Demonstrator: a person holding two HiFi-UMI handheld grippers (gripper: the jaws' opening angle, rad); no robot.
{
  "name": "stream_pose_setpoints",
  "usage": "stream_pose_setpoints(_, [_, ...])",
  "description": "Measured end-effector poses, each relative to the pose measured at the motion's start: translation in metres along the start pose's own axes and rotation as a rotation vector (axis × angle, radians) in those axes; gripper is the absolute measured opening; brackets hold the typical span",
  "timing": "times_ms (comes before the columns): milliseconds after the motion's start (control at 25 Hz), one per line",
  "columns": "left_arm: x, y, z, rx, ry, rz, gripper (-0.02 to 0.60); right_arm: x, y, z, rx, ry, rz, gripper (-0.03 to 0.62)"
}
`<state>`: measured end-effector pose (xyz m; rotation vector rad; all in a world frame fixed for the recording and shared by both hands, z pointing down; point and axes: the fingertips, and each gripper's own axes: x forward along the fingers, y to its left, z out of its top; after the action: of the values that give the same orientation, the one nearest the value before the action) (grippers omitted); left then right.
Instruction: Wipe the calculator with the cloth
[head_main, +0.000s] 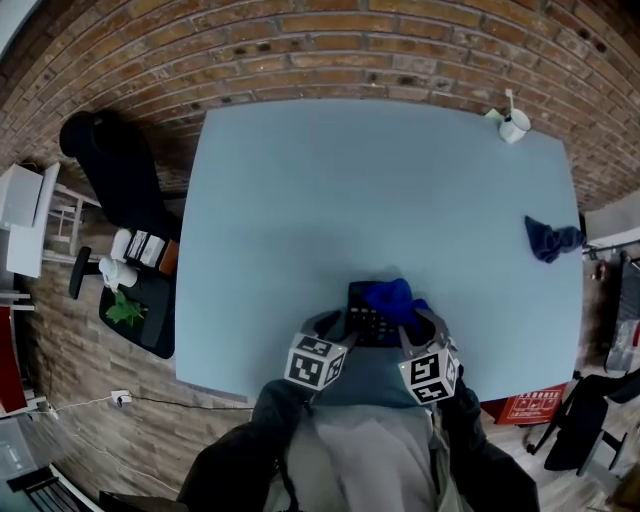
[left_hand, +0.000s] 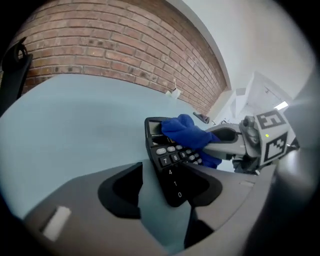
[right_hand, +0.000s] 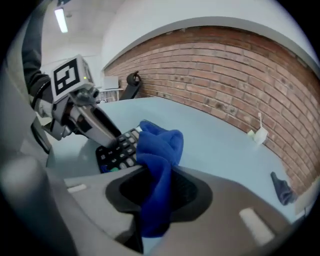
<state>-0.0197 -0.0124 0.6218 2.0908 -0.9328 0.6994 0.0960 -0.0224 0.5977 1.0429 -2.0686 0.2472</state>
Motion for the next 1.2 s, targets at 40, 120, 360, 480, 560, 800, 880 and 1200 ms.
stream_pose_setpoints(40, [-0.001,0.001,0.0,-0.008,-0.004,-0.005,0.227,-0.001,0.015,0.006,-0.044,-0.001,0.029,0.112])
stream_pose_setpoints(120, [-0.001,0.001,0.001,-0.024,-0.01,-0.012,0.222,-0.004,0.054,0.011,-0.129,0.023,0.15,0.112])
stream_pose_setpoints(360, [0.0,0.0,0.002,-0.046,-0.018,-0.025,0.207,-0.021,0.08,-0.011,-0.166,0.072,0.279,0.112])
stream_pose_setpoints(480, [-0.001,0.003,0.002,-0.043,-0.023,-0.024,0.206,0.003,0.004,0.022,-0.044,-0.029,0.057,0.111])
stream_pose_setpoints(560, [0.0,0.003,0.001,-0.056,-0.024,-0.02,0.204,0.017,-0.027,0.04,-0.038,-0.062,-0.008,0.11])
stream_pose_setpoints(800, [0.0,0.002,0.003,-0.067,-0.027,-0.018,0.196,0.008,0.04,0.023,-0.246,-0.014,0.118,0.11])
stream_pose_setpoints(880, [-0.001,0.004,0.003,-0.067,-0.028,-0.018,0.197,-0.005,0.076,0.004,-0.253,0.027,0.218,0.11])
stream_pose_setpoints(1200, [-0.002,0.006,0.003,-0.07,-0.03,-0.022,0.196,0.005,0.015,0.065,-0.06,-0.106,0.084,0.11])
